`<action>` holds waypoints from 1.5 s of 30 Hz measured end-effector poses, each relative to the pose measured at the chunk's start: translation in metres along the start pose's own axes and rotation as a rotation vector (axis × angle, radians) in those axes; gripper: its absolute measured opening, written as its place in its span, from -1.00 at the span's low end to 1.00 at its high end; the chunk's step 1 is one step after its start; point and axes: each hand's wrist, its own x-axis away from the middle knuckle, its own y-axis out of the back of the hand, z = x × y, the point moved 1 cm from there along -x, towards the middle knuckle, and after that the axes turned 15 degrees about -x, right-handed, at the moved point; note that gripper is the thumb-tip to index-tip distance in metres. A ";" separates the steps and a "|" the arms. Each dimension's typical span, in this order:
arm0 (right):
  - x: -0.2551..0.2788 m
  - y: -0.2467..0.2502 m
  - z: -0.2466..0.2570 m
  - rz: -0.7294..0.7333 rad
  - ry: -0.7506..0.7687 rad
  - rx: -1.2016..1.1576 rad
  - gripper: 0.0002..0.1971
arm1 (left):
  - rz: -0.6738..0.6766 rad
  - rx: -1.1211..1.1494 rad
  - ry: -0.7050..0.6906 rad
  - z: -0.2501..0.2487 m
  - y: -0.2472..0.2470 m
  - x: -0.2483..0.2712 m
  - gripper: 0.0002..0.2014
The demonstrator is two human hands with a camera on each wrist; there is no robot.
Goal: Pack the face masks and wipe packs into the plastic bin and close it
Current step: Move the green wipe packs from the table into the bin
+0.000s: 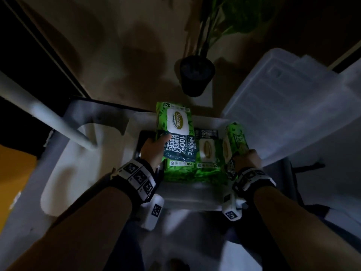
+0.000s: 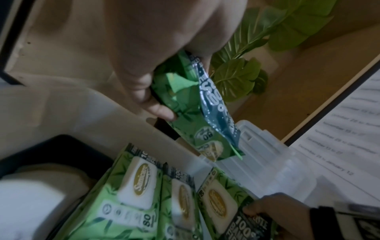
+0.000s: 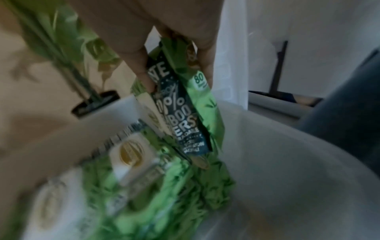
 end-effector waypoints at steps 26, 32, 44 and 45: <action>-0.039 -0.032 -0.002 0.193 0.010 0.487 -0.37 | 0.194 0.029 -0.048 0.012 -0.017 -0.011 -0.81; -0.034 -0.045 0.035 0.256 0.191 0.306 -0.38 | 0.227 0.012 -0.048 0.010 -0.015 -0.009 -0.73; 0.003 -0.045 0.101 0.637 0.164 -0.532 -0.38 | 0.367 0.060 -0.034 0.012 -0.007 -0.005 -0.62; 0.002 -0.044 0.099 0.670 0.133 -0.569 -0.40 | 0.393 0.073 -0.037 0.012 -0.006 -0.004 -0.67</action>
